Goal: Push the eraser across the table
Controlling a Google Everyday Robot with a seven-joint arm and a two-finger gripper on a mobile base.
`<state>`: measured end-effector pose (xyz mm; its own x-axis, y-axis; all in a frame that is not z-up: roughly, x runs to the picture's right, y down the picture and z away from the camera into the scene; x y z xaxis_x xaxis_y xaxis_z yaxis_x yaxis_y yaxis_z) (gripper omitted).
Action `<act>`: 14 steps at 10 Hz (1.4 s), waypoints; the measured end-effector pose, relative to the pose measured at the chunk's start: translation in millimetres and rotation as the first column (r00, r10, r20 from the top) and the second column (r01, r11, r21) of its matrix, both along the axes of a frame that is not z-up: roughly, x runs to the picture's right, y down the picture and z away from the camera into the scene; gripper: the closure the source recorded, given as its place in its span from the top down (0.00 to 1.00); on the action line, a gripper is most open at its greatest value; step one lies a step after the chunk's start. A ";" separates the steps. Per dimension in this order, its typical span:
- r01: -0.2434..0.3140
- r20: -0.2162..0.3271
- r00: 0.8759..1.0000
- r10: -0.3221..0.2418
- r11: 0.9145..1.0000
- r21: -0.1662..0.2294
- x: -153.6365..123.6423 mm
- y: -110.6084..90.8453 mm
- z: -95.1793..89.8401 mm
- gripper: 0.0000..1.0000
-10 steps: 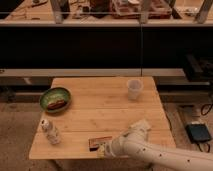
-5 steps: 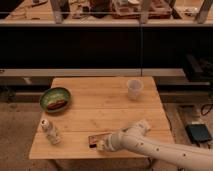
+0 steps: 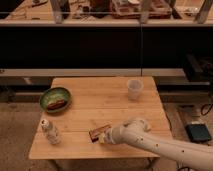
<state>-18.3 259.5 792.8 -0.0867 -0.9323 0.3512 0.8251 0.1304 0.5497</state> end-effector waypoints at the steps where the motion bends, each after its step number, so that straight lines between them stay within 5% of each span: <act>1: 0.002 -0.004 1.000 -0.002 1.000 0.012 -1.9 -5.7 5.1 0.00; 7: -0.003 -0.044 0.999 0.007 0.996 0.088 -6.1 -43.2 31.2 0.00; 14: -0.007 -0.053 0.999 0.014 0.992 0.125 -14.1 -63.7 69.6 0.00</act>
<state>-32.3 195.8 862.4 -0.0605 -0.9700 0.2355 0.8527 0.0724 0.5173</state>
